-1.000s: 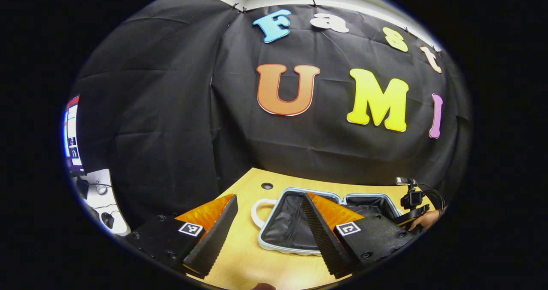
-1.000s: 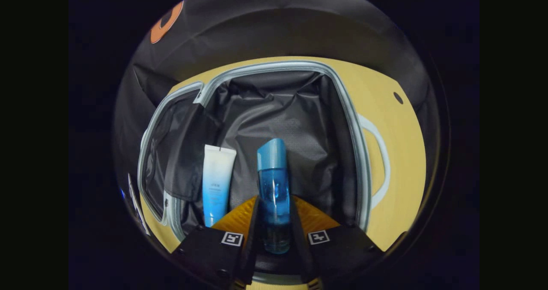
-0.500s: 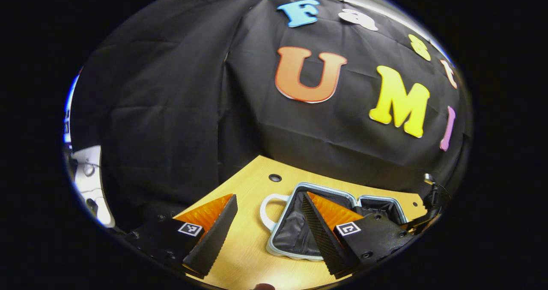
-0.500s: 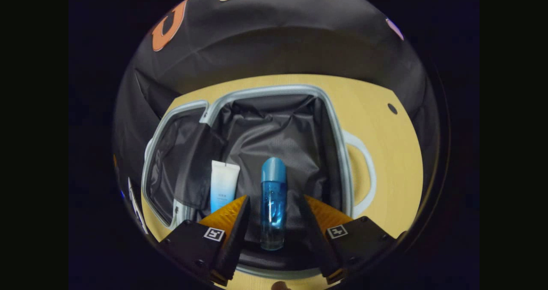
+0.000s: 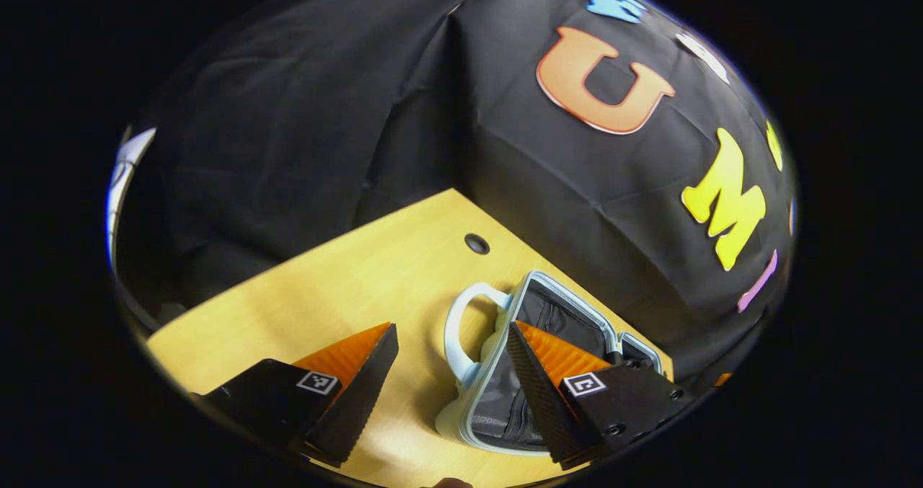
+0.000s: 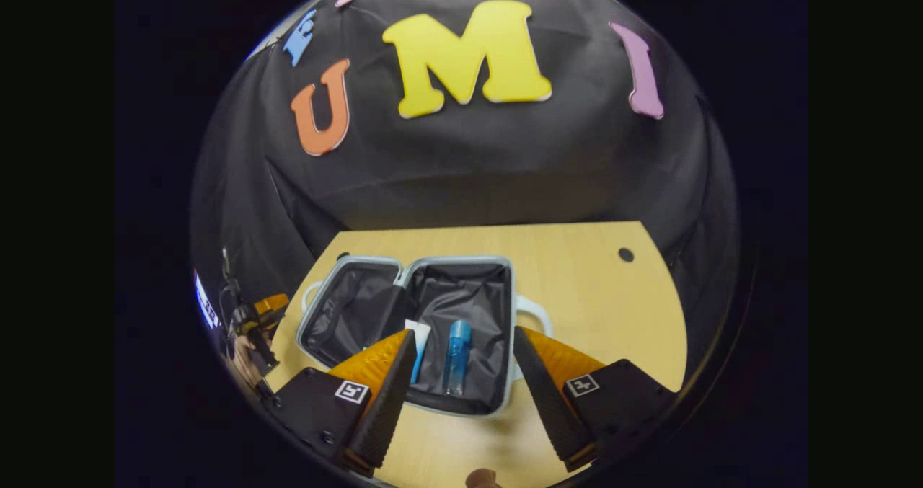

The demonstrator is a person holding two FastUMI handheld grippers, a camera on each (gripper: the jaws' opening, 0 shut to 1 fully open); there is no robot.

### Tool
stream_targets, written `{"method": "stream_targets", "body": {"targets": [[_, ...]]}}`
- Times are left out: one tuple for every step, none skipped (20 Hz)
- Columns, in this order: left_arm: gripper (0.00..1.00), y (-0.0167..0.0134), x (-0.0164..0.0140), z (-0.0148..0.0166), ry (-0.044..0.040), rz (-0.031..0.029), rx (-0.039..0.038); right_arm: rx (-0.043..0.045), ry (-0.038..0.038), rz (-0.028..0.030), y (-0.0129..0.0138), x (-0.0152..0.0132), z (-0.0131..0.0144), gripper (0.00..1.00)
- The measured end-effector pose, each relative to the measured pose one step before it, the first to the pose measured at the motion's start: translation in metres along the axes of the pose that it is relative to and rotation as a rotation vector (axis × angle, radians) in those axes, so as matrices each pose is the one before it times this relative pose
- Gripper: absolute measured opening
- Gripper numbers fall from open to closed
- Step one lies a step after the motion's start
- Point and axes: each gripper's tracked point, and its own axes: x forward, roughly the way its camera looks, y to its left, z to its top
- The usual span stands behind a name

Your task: First open the suitcase, pack the skin care products into it, and then close the suitcase.

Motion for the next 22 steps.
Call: {"method": "stream_targets", "body": {"targets": [[0.97, 0.00416, 0.01143, -0.00553, 0.02285, 0.00157, -0.03063, -0.00037, -0.02114, -0.00863, -0.00605, -0.0198, 0.00887, 0.8], [0.97, 0.00095, 0.00922, -0.00222, 0.01264, -0.01273, -0.02568, 0.00347, -0.01796, -0.00608, -0.0065, -0.01836, 0.00724, 0.8], [0.97, -0.00119, 0.00694, -0.00249, 0.01497, -0.01868, -0.02837, 0.00862, -0.0112, -0.00544, -0.00553, -0.01809, 0.00566, 0.8], [0.97, -0.00155, 0.00737, -0.00185, 0.01493, -0.01113, -0.03251, 0.00972, -0.0103, -0.01402, -0.00741, -0.0145, 0.00393, 0.8], [0.96, 0.00058, 0.00639, 0.00068, 0.01294, -0.00289, -0.03214, 0.00881, -0.00955, -0.02, -0.0097, -0.01408, 0.00345, 0.75], [0.96, 0.0008, 0.00668, 0.00033, 0.00691, -0.00392, -0.03123, 0.00899, -0.01012, -0.01837, -0.00908, -0.0126, 0.0033, 0.8], [0.95, 0.00166, 0.00714, 0.00008, 0.00146, 0.00483, -0.02939, 0.00631, -0.01128, -0.02277, -0.00828, -0.01097, 0.00332, 0.8], [0.86, -0.00021, 0.00596, 0.00025, 0.01494, -0.00713, -0.03045, 0.00173, -0.01398, -0.02531, -0.01065, -0.00956, 0.00353, 0.8], [0.8, 0.0041, 0.00222, -0.00078, 0.01097, 0.01454, -0.02977, 0.00762, -0.02219, -0.0201, -0.00894, -0.01042, 0.0059, 0.8], [0.52, -0.001, 0.00548, -0.00164, 0.01462, -0.00395, -0.02967, 0.01076, -0.01662, -0.01588, -0.00581, -0.01039, 0.00435, 0.8], [0.6, -0.00172, 0.00209, -0.00339, 0.01168, -0.00248, -0.02033, 0.01144, -0.00967, -0.01245, -0.0057, -0.00846, 0.00167, 0.8], [0.38, 0.00317, 0.00439, -0.00303, 0.01333, 0.0189, -0.00614, 0.01479, -0.00617, -0.00434, -0.00309, -0.00766, -0.00028, 0.75], [0.36, -0.00156, 0.00426, -0.00203, 0.01285, 0.00021, 0.00438, 0.00726, -0.01054, -0.00387, -0.00359, -0.00472, 0.00133, 0.75], [0.36, 0.00001, 0.0021, -0.00195, 0.00398, 0.01475, 0.02125, 0.0031, -0.00203, -0.00949, -0.00567, -0.00318, -0.00178, 0.75], [0.19, 0.00095, -0.00018, -0.00118, 0.00414, 0.02253, 0.03031, 0.00155, -0.00379, -0.00353, -0.00432, -0.00348, 0.00032, 0.8], [0.21, -0.00161, -0.00216, 0.00202, -0.00335, 0.01799, 0.03493, 0.00519, -0.0053, -0.00166, -0.00213, -0.003, 0.00126, 0.75], [0.2, -0.00477, -0.0046, 0.00329, -0.00325, 0.0139, 0.03239, 0.00448, -0.01031, -0.00064, -0.00265, -0.00212, 0.0026, 0.75], [0.17, -0.00745, -0.00515, 0.0048, -0.00722, 0.00862, 0.02722, 0.00653, -0.01134, -0.0006, -0.00228, -0.00152, 0.0018, 0.8], [0.16, -0.00539, -0.00453, 0.00504, -0.01477, 0.01615, 0.03778, 0.00608, -0.00704, 0.00956, 0.00046, -0.00094, 0.00171, 0.8], [0.14, -0.00805, -0.00875, 0.00787, -0.02722, 0.00947, 0.03998, 0.00406, -0.00724, 0.00578, -0.0008, -0.00014, 0.00072, 0.8], [0.14, -0.01079, -0.01036, 0.01016, -0.02798, -0.00014, 0.02705, 0.0051, -0.00834, 0.00829, -0.00216, -0.00097, 0.0033, 0.76], [0.13, -0.0108, -0.01185, 0.0096, -0.03079, -0.00086, 0.02222, 0.00802, -0.00896, 0.00858, -0.00004, -0.00056, 0.00389, 0.75]]}}
